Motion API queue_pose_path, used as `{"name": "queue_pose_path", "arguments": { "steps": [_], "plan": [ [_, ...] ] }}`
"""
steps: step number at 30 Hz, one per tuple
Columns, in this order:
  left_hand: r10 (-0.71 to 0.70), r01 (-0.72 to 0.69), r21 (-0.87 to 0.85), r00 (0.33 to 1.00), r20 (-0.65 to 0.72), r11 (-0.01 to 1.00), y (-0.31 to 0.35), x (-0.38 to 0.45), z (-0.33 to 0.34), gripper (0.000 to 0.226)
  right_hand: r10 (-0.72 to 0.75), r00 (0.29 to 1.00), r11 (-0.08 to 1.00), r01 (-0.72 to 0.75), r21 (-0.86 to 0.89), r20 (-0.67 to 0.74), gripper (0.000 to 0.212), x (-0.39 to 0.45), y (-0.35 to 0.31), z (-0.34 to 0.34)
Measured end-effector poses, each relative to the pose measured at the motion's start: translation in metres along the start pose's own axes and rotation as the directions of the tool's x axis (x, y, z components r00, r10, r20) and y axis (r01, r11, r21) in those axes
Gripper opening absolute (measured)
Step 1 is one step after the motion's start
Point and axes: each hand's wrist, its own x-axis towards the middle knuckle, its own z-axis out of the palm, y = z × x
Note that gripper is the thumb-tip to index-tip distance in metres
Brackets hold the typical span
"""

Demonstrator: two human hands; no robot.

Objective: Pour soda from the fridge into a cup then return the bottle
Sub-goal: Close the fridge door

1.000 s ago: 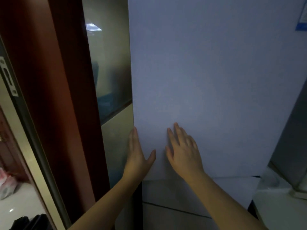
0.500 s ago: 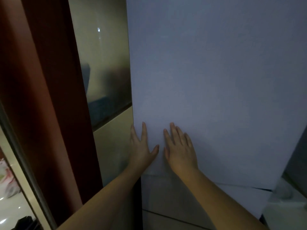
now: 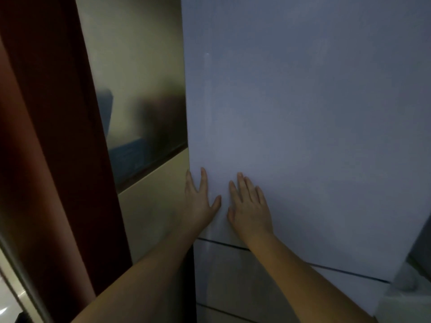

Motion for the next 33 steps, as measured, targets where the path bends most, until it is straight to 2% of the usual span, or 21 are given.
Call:
{"name": "queue_pose_path", "arguments": {
  "steps": [5, 10, 14, 19, 24, 27, 33],
  "plan": [
    [0.048, -0.051, 0.076, 0.998, 0.042, 0.996, -0.007, 0.001, -0.009, 0.095, -0.008, 1.000, 1.000, 0.007, 0.016, 0.027, 0.070, 0.002, 0.000, -0.006],
    [-0.015, -0.016, 0.244, 0.992, 0.123, 0.970, -0.004, -0.008, -0.026, 0.088, 0.009, 0.998, 1.000, -0.010, 0.022, 0.057, 0.064, -0.002, 0.000, -0.025],
    [0.091, -0.139, 0.362, 0.985, 0.148, 0.922, -0.001, -0.031, -0.036, 0.078, 0.019, 0.990, 0.999, -0.023, 0.023, 0.139, 0.058, -0.015, 0.002, -0.038],
    [0.158, -0.274, 0.352, 0.933, 0.324, 0.895, 0.013, -0.049, -0.056, 0.075, 0.054, 0.970, 0.998, -0.058, 0.011, 0.236, 0.051, -0.040, -0.002, -0.053],
    [0.159, -0.374, 0.468, 0.886, 0.436, 0.801, 0.032, -0.078, -0.085, 0.069, 0.089, 0.967, 0.995, -0.095, 0.013, 0.238, 0.048, -0.064, -0.014, -0.070],
    [0.174, -0.398, 0.450, 0.871, 0.460, 0.800, 0.036, -0.101, -0.101, 0.072, 0.087, 0.969, 0.996, -0.093, 0.016, 0.232, 0.048, -0.084, -0.022, -0.081],
    [0.243, -0.429, 0.427, 0.873, 0.423, 0.796, 0.039, -0.151, -0.133, 0.072, 0.131, 0.963, 0.991, -0.132, -0.011, 0.236, 0.048, -0.138, -0.043, -0.106]
  ]
}}
